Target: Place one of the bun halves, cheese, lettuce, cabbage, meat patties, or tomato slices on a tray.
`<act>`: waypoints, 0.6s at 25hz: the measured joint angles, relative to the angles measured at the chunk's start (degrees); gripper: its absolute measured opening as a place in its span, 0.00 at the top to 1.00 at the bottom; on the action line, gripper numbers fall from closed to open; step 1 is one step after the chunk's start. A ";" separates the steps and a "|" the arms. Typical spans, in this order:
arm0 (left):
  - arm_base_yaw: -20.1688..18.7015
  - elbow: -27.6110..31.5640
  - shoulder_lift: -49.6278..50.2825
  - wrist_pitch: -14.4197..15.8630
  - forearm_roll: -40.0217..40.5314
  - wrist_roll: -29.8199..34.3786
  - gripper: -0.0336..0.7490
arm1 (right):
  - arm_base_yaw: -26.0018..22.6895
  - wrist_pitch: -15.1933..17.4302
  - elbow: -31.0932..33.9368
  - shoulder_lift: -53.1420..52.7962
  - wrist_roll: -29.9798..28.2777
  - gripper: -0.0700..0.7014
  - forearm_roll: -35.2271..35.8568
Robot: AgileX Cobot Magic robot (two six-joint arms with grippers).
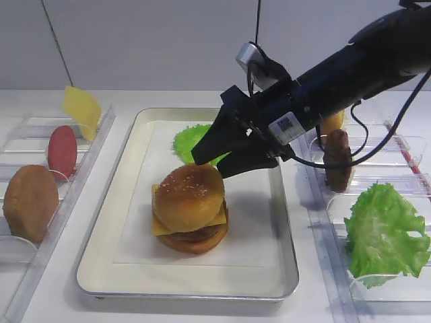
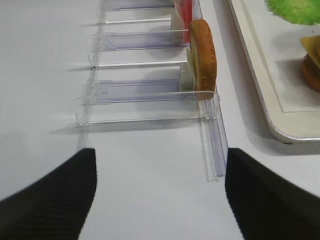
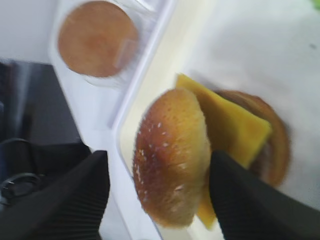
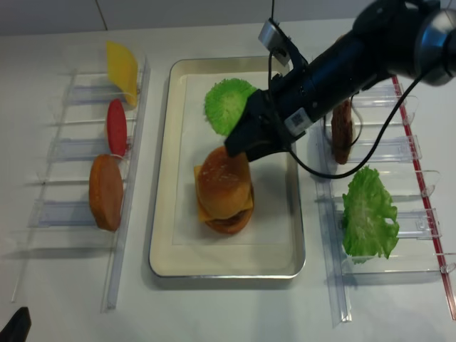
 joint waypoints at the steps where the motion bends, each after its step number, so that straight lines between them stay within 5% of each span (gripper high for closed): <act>1: 0.00 0.00 0.00 0.00 0.00 0.00 0.33 | 0.00 0.00 -1.02 0.00 1.28 0.32 -2.76; 9: 0.00 0.00 0.00 0.00 0.00 0.00 0.33 | 0.00 2.17 -11.38 0.00 10.85 0.32 -18.27; 15: 0.00 0.00 0.00 0.00 0.00 0.00 0.33 | 0.00 3.03 -21.30 -2.05 22.18 0.32 -39.59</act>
